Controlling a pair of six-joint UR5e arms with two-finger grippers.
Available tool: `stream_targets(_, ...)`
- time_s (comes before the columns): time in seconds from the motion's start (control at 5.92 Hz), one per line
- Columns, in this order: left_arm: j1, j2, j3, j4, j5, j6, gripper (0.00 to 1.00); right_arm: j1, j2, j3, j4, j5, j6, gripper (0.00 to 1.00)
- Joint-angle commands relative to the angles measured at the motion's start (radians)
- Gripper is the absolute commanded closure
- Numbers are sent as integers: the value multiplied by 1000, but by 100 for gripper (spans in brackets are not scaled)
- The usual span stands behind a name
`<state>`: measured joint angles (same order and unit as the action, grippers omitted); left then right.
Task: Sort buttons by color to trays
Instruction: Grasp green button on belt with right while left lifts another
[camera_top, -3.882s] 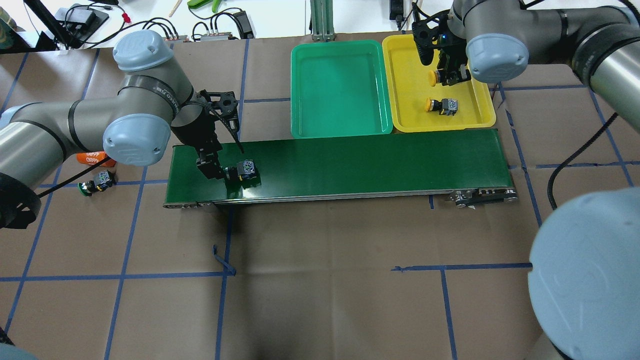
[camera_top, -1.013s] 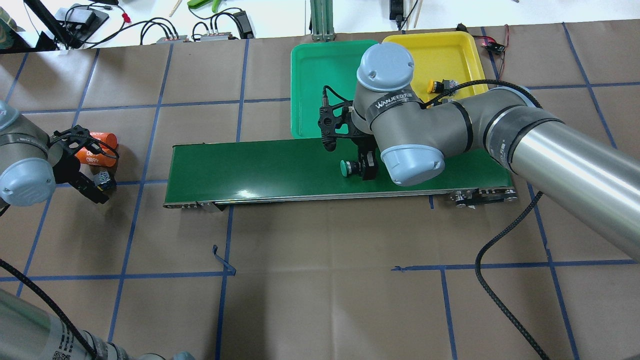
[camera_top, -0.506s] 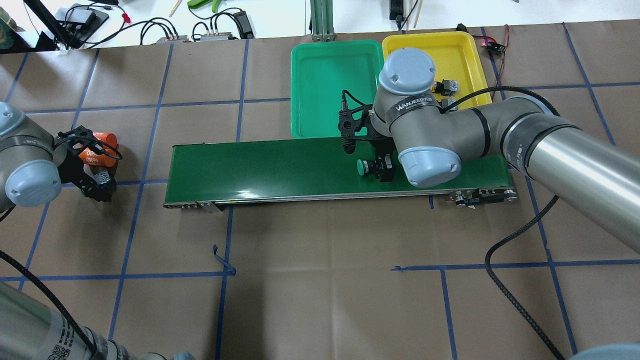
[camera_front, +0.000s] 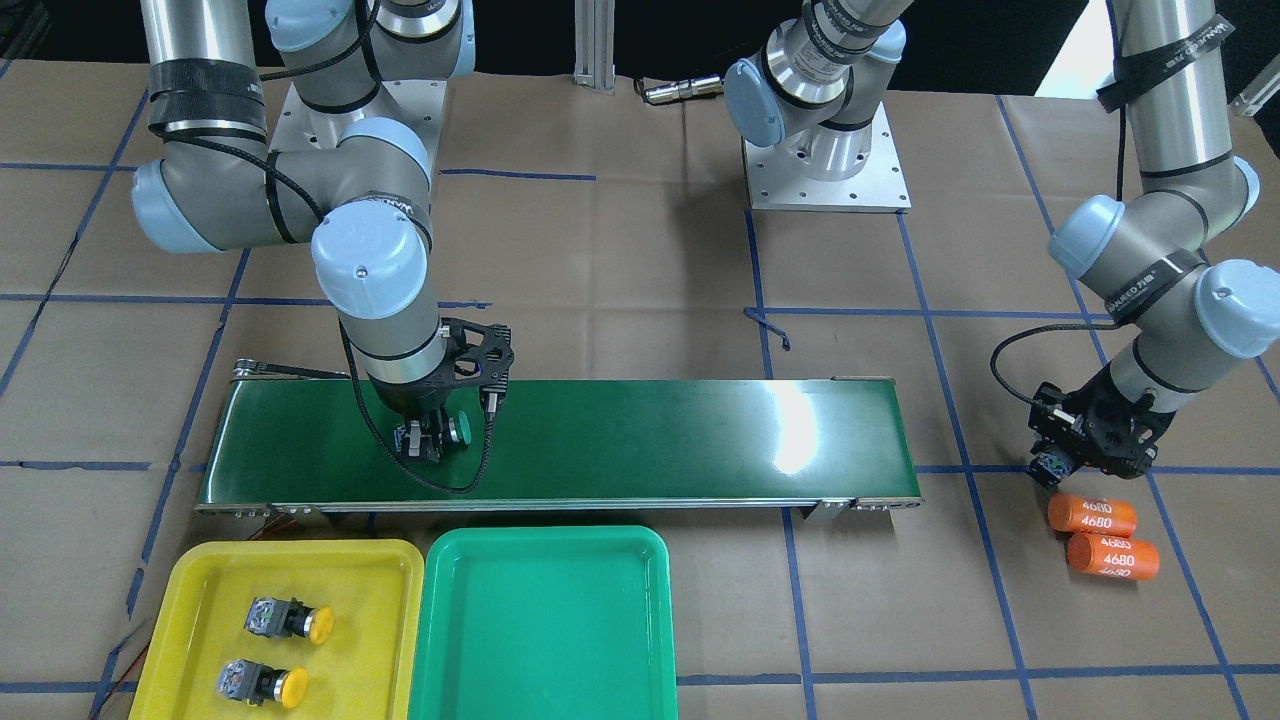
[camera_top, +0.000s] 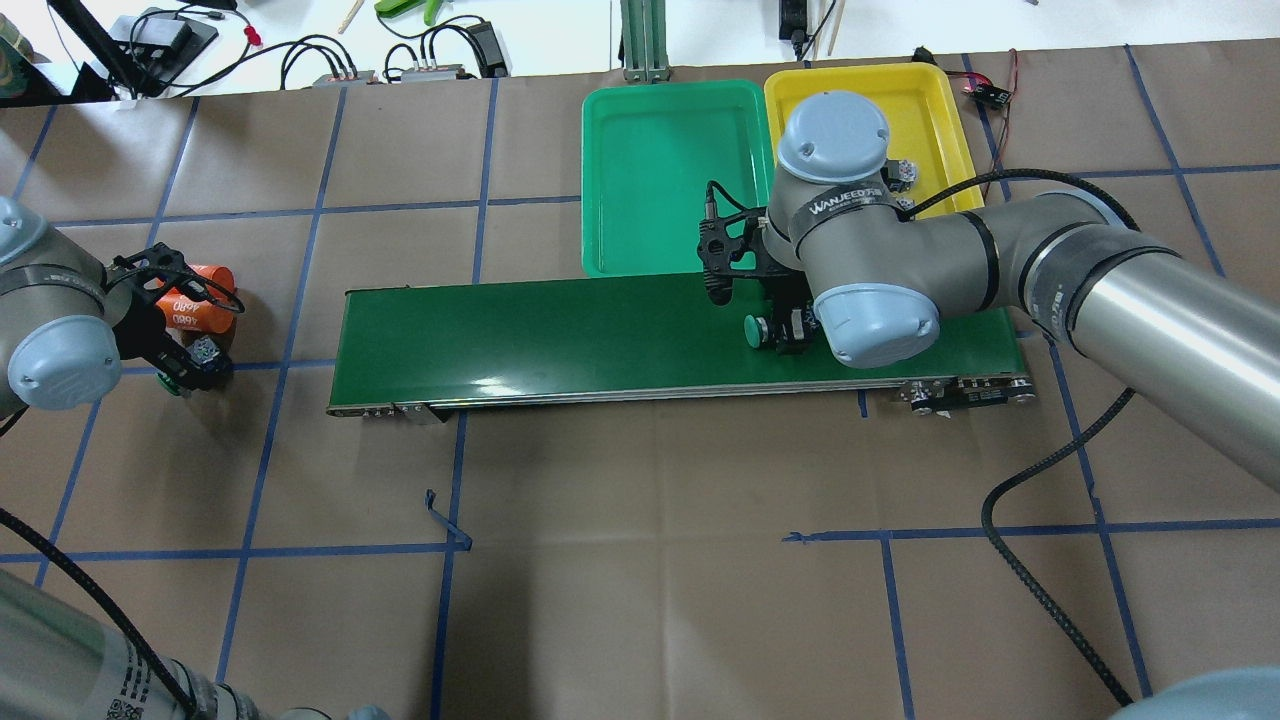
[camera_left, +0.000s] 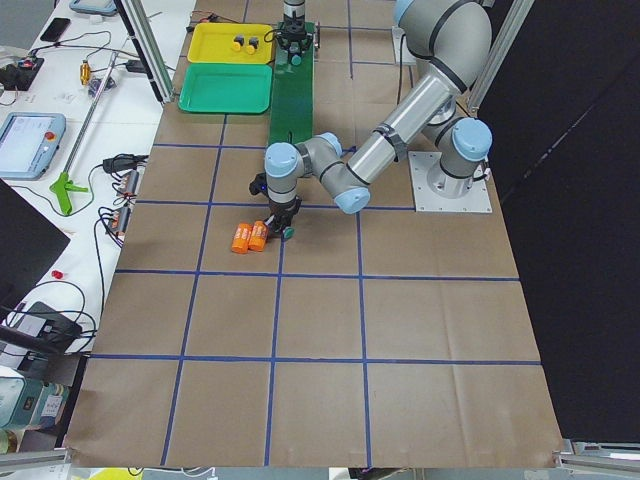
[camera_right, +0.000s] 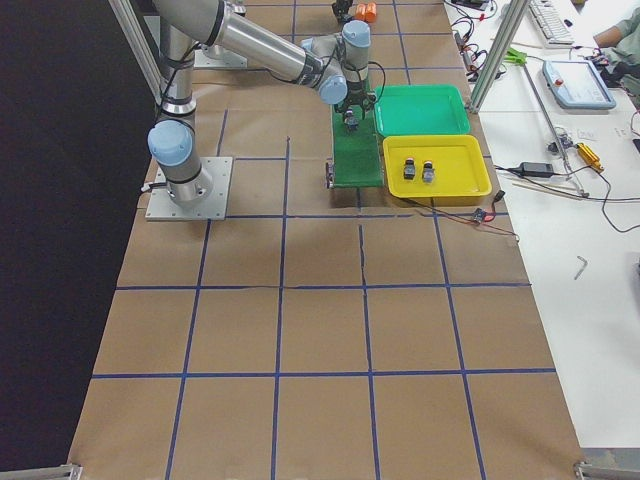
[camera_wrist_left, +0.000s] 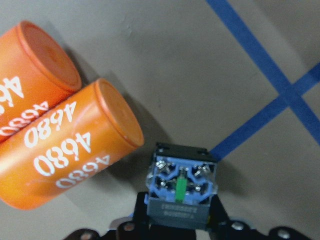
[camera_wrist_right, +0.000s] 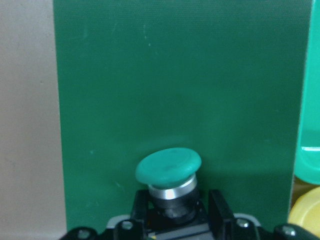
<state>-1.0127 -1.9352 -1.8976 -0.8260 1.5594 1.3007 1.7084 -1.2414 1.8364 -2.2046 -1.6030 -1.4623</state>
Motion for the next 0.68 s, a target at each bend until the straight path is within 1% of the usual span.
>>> stream_targets(0.0, -129, 129, 18, -190, -27, 28, 100, -48, -50, -38, 12, -5, -47, 91)
stream_targets(0.17, -244, 166, 20, -237, -30, 73, 100, -50, -55, -121, 78, -5, -65, 90)
stream_targets(0.34, -362, 176, 22, -245, -27, 148, 100, -47, -6, -222, 80, 8, -61, 90)
stream_targets(0.51, -436, 157, 6, -243, -10, 161, 100, -39, 79, -309, 75, 12, -52, 90)
